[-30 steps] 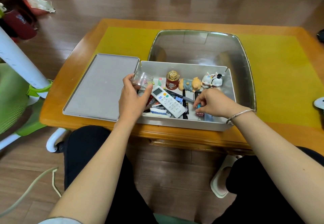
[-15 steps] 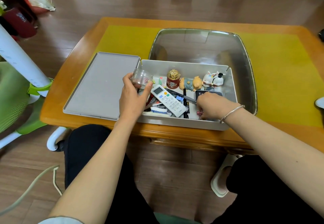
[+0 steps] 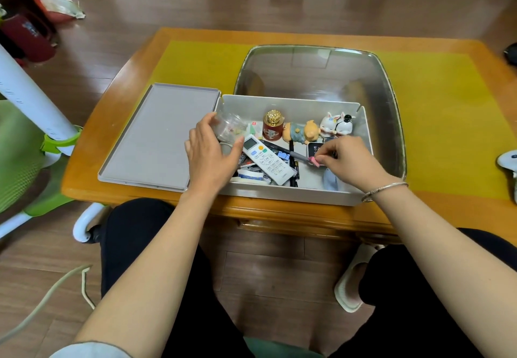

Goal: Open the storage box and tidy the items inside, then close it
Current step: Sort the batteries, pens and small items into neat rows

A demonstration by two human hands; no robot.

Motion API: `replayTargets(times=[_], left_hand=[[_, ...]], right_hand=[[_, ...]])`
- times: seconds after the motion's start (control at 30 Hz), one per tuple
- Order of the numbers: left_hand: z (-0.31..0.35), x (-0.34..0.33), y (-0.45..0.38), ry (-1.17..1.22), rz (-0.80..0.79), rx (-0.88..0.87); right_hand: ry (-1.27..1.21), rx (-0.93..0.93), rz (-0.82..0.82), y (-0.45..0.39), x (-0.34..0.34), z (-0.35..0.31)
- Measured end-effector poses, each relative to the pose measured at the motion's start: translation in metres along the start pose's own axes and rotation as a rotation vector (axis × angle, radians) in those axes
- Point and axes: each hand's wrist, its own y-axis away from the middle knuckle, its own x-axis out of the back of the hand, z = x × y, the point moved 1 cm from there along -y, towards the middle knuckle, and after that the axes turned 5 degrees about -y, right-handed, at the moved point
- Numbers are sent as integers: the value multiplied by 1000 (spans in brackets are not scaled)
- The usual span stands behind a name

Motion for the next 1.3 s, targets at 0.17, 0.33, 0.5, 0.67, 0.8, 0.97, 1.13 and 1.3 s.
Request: replayTargets(times=[0.17,0.33,0.5,0.67,0.8,0.97,1.13,1.3], left_hand=[[31,-2,4,372,-90,26],[67,-24,20,469,-239,1],[71,-44,28,218,-216,-94],[73,-52,30,-26,-140,-131],[72,-53,30,-69,-145,-148],[73,-51,31,-83,-197,-194],[73,-51,31,-74,-217,-186],[74,-53,30,-99,-242,-162]], right_hand=[[-261,-39,229,16,0,-2],[-336,-36,331,23,-3,0],[-425,-13,381,27,4,-4],[-470,31,451,27,8,-17],[-482,31,488,24,15,-23],[-455,140,392,21,10,-36],[-409,139,335,15,10,-36],[-419,24,280,14,8,-29]])
